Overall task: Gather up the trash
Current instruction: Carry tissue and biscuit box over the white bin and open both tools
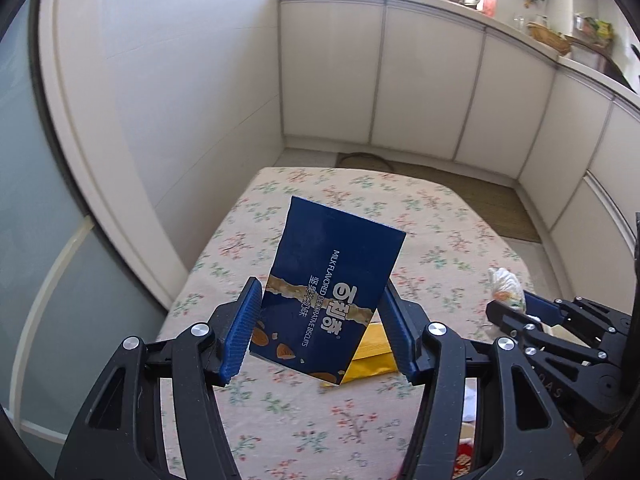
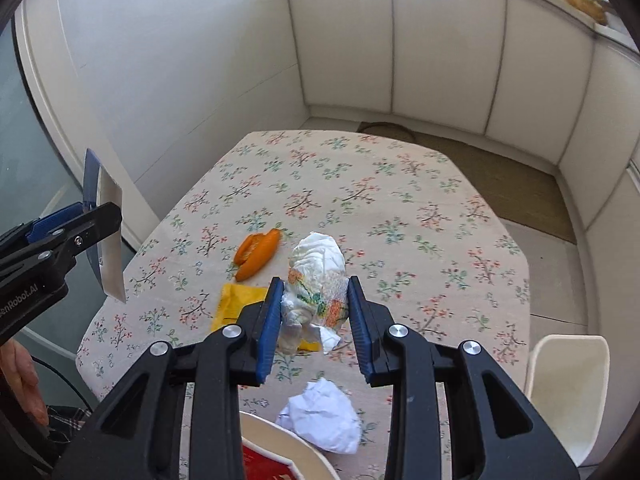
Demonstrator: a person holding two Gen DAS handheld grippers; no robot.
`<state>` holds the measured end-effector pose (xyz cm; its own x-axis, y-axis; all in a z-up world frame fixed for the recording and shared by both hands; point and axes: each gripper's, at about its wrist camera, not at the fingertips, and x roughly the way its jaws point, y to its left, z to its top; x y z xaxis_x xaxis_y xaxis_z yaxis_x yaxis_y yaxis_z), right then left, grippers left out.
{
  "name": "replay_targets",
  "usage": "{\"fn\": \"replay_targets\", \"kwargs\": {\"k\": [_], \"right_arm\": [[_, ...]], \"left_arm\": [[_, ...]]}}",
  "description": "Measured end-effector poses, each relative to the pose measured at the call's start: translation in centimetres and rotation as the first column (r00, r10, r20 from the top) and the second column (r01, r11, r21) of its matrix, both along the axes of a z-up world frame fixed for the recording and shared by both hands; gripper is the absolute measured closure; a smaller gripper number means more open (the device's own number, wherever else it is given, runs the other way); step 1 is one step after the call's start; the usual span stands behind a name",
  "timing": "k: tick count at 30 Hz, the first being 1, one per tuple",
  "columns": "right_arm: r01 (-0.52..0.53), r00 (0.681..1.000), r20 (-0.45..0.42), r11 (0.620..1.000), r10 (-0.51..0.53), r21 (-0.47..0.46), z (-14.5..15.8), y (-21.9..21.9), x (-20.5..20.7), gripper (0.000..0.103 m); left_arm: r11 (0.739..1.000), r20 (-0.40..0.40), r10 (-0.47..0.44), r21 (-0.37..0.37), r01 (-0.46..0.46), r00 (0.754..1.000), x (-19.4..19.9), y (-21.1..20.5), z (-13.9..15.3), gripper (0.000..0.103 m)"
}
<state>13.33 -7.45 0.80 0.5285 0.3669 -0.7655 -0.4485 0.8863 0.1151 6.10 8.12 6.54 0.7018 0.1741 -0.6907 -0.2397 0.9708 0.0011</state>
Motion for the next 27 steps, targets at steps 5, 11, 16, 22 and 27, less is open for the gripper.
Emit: {"fn": "replay_targets", "kwargs": {"k": [5,11,16,22,27], "right_arm": [[0.116,0.992,0.045,0.993,-0.117,0.029,1.3,-5.6,-0.6,0.071],[0.253,0.962,0.093,0.967,-0.256,0.042,2.0,-12.1,-1.0,0.071],[0.387,0.912,0.127,0.921,-0.39,0.048,1.9,-17.2,-1.6,0.071],[0.56,0.815,0.16,0.828,-0.556,0.029,1.3,-23.5,-1.9,0.071],[0.685,0.72,0.153,0.729,-0.677,0.001,0.1,-28.1,-2.1,0.07]], "left_arm": [[0.997,0.059,-0.075,-0.003,0.075,0.995,0.3,-3.9,0.2,0.047],[0.986,0.128,-0.167,0.002,0.168,0.978,0.3,-8.6,0.3,0.047],[0.968,0.159,-0.248,-0.003,0.251,0.956,0.6,-12.7,-0.3,0.047],[0.942,0.155,-0.332,0.011,0.335,0.93,0.7,-17.2,-2.1,0.047],[0.926,0.149,-0.375,0.022,0.376,0.915,1.1,-19.8,-2.9,0.047]]}}
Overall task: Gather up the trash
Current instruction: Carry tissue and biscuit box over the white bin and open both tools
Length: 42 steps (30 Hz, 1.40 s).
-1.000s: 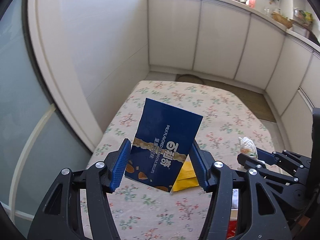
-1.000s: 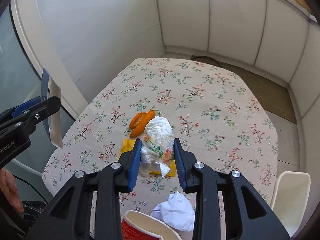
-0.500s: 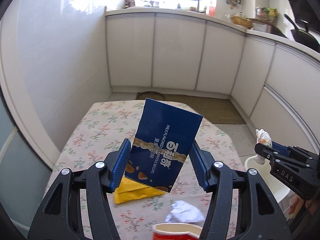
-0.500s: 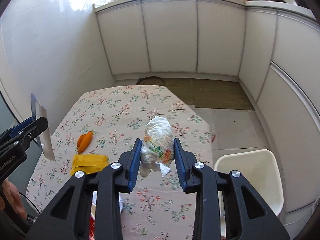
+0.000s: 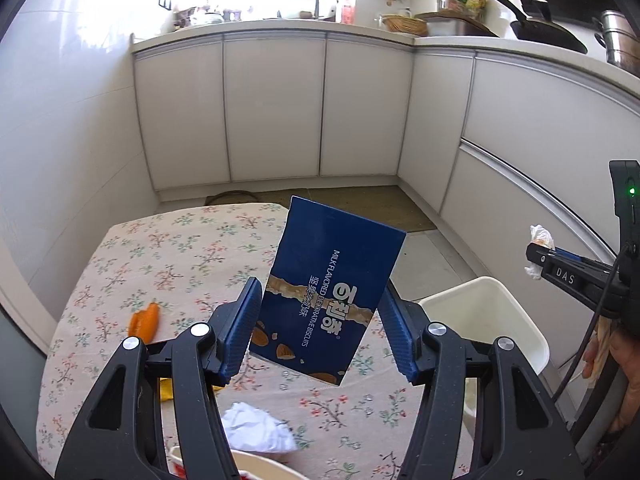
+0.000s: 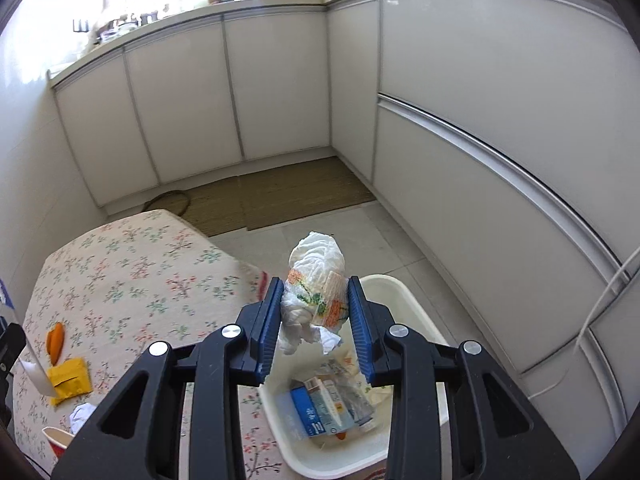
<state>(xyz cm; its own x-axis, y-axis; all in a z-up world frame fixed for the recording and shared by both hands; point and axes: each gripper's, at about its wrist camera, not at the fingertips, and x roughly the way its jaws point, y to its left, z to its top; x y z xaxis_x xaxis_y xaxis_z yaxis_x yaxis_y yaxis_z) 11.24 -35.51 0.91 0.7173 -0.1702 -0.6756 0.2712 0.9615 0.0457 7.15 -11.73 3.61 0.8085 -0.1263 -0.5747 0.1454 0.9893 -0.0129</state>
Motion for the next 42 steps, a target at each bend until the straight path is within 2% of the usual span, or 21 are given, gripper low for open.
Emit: {"fn": "replay_targets", "kwargs": {"k": [6,8,10,13,15,20,25,29,40,42], "right_arm": [[0.113,0.992,-0.058,0.994,-0.112,0.009,-1.7,-4.3,-0.5,0.066],[0.136,0.989,-0.056,0.991,-0.134,0.016,-1.8,-5.2,-1.0,0.054],[0.172,0.984,-0.039,0.985,-0.171,0.012,-1.7,-6.2,-1.6,0.031],[0.23,0.973,0.0,0.973,-0.23,0.007,-0.9,-7.3,-2.7,0.015],[0.271,0.962,0.016,0.962,-0.271,0.006,-0.6,-8.4,-3.4,0.01],[0.332,0.943,0.009,0.943,-0.333,0.022,-0.3,-10.9,-4.6,0.009],[0.395,0.918,0.019,0.917,-0.397,0.055,0.0,-13.2,-5.7,0.008],[0.433,0.9,0.019,0.897,-0.436,0.091,0.2,-15.0,-6.7,0.008],[0.472,0.88,0.0,0.873,-0.476,0.126,0.0,-17.4,-8.0,0.008],[0.468,0.882,-0.012,0.874,-0.471,0.133,-0.2,-17.5,-7.8,0.008]], "left_arm": [[0.998,0.006,-0.051,0.027,0.051,0.999,0.7,-3.1,-0.5,0.047],[0.997,0.006,-0.073,0.038,0.073,0.997,0.7,-4.1,-0.9,0.047],[0.994,0.002,-0.096,0.049,0.096,0.995,0.8,-5.3,-1.3,0.047],[0.991,-0.017,-0.13,0.041,0.13,0.991,1.1,-7.1,-2.0,0.047],[0.988,-0.034,-0.152,0.023,0.153,0.988,1.4,-8.4,-2.4,0.047],[0.976,-0.073,-0.216,-0.006,0.217,0.974,2.0,-11.5,-3.2,0.047],[0.958,-0.139,-0.282,-0.086,0.273,0.949,3.6,-14.0,-3.7,0.047],[0.945,-0.17,-0.323,-0.113,0.307,0.931,4.8,-16.1,-4.0,0.047],[0.932,-0.242,-0.357,-0.165,0.324,0.902,6.9,-19.4,-4.8,0.044],[0.932,-0.251,-0.355,-0.171,0.319,0.901,7.2,-19.3,-4.9,0.037]]}}
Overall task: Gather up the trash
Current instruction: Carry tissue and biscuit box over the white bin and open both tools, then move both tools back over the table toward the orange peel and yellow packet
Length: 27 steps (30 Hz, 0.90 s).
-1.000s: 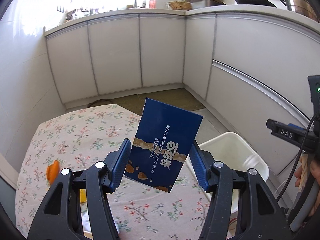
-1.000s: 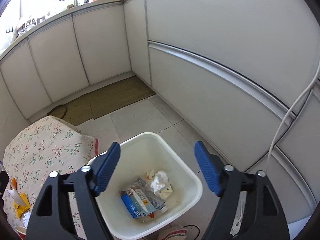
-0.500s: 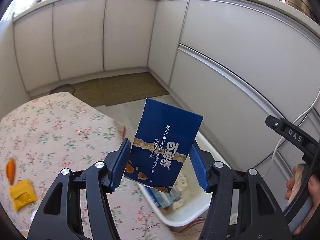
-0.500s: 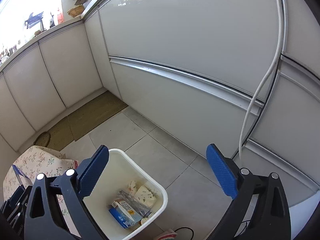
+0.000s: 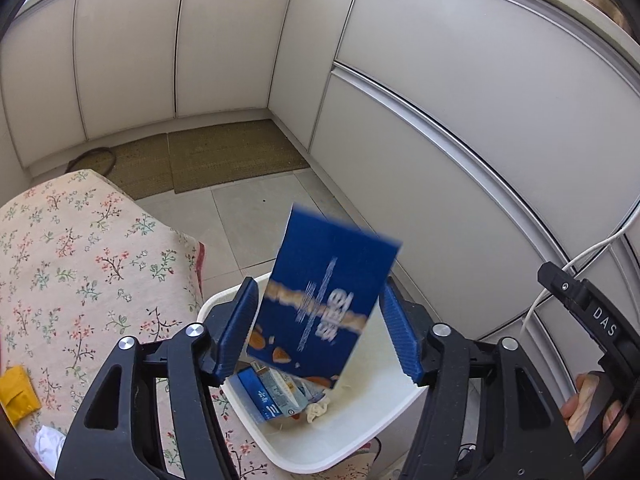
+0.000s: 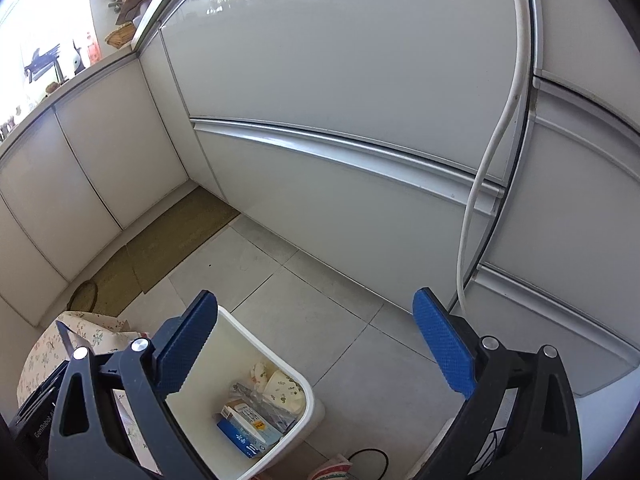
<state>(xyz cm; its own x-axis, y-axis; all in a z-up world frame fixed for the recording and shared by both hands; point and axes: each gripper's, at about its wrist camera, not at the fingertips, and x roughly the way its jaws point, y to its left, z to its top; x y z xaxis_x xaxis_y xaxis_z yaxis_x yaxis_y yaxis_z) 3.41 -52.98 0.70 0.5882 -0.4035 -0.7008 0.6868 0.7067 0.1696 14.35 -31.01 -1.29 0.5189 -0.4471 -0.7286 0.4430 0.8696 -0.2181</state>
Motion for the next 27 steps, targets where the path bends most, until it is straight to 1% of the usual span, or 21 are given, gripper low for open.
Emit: {"fn": "replay_targets", "kwargs": {"k": [3,7,9,13,15,17,22,27], "right_arm": [[-0.016,1.0,-0.009,1.0,0.016,0.009,-0.2,0.3,0.3,0.008],[-0.033,0.999,-0.003,0.999,0.033,0.002,0.0,0.9,0.4,0.008],[-0.044,0.999,-0.004,0.999,0.044,0.001,0.0,1.2,0.5,0.008],[-0.073,0.997,-0.005,0.997,0.073,0.001,0.1,2.2,0.9,0.008],[-0.093,0.996,0.0,0.996,0.093,-0.001,0.2,2.9,1.2,0.008],[-0.118,0.993,0.005,0.993,0.118,-0.005,0.4,3.8,1.5,0.008],[-0.207,0.978,0.005,0.978,0.207,-0.023,0.7,6.9,2.8,0.007],[-0.287,0.958,-0.002,0.956,0.287,-0.056,1.1,10.6,3.8,0.007]], "left_arm": [[1.0,-0.009,0.009,-0.003,-0.009,1.0,-0.1,0.3,0.0,0.028],[0.999,0.012,0.027,0.019,-0.027,1.0,-0.7,0.7,0.4,0.024],[0.999,0.027,0.043,0.032,-0.044,0.999,-0.9,1.1,0.6,0.02],[0.992,0.069,0.101,0.073,-0.106,0.992,-1.6,2.3,1.3,0.014],[0.984,0.089,0.14,0.097,-0.149,0.986,-1.7,3.2,1.5,0.008],[0.977,0.096,0.174,0.111,-0.185,0.98,-1.9,4.2,1.9,0.007],[0.958,0.085,0.227,0.158,-0.238,0.97,-2.1,6.9,2.2,0.007],[0.943,0.102,0.275,0.165,-0.289,0.956,-2.7,10.5,2.9,0.007]]}}
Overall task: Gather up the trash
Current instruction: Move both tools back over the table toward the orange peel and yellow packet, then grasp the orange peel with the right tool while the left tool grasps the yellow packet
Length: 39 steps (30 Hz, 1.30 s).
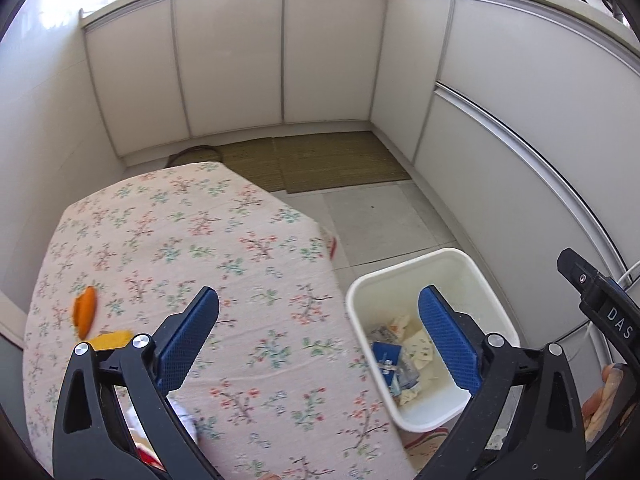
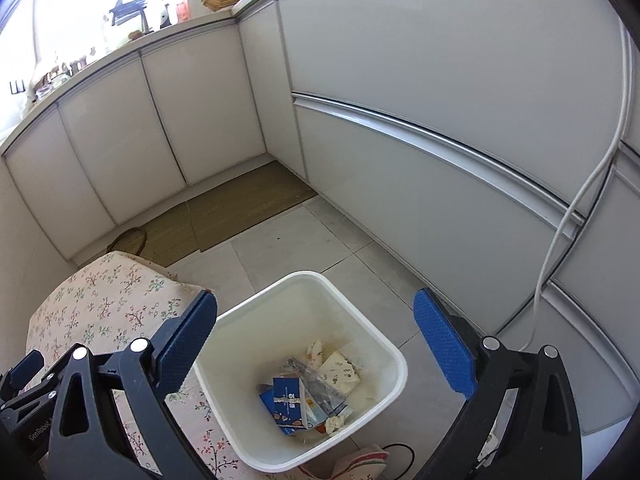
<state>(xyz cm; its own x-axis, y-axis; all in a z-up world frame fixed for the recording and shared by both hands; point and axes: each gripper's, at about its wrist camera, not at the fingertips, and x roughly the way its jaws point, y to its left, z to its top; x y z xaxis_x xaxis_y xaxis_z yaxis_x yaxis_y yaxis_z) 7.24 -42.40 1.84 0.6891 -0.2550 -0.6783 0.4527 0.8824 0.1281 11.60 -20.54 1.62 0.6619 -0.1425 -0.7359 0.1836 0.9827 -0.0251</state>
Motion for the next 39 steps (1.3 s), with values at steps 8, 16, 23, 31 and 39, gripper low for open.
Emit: {"fn": "replay_targets", "kwargs": {"k": [8,16,23,31,39], "right_arm": [[-0.151,0.988,-0.018,0.988,0.15,-0.032,0.1,6.6,2.1,0.007],[-0.313,0.949,-0.067,0.944,0.307,-0.102,-0.5,14.2,4.3,0.007],[-0.489,0.87,-0.136,0.862,0.473,-0.135,-1.2,21.8,6.8,0.007],[-0.692,0.71,-0.285,0.712,0.644,-0.116,-4.3,32.8,10.4,0.007],[-0.786,0.542,-0.33,0.605,0.773,0.126,-8.0,41.8,13.8,0.007]], "left_arm": [[0.993,0.001,0.116,0.016,-0.116,0.993,-0.7,7.6,0.7,0.007],[0.959,-0.037,0.283,0.003,-0.283,0.958,-0.9,16.9,0.1,0.007],[0.895,-0.109,0.44,-0.029,-0.445,0.892,-1.0,25.2,-0.9,0.007],[0.798,-0.154,0.582,-0.082,-0.597,0.799,-2.5,32.4,0.2,0.007],[0.723,-0.144,0.638,-0.228,-0.652,0.757,-4.4,36.8,3.4,0.007]]}}
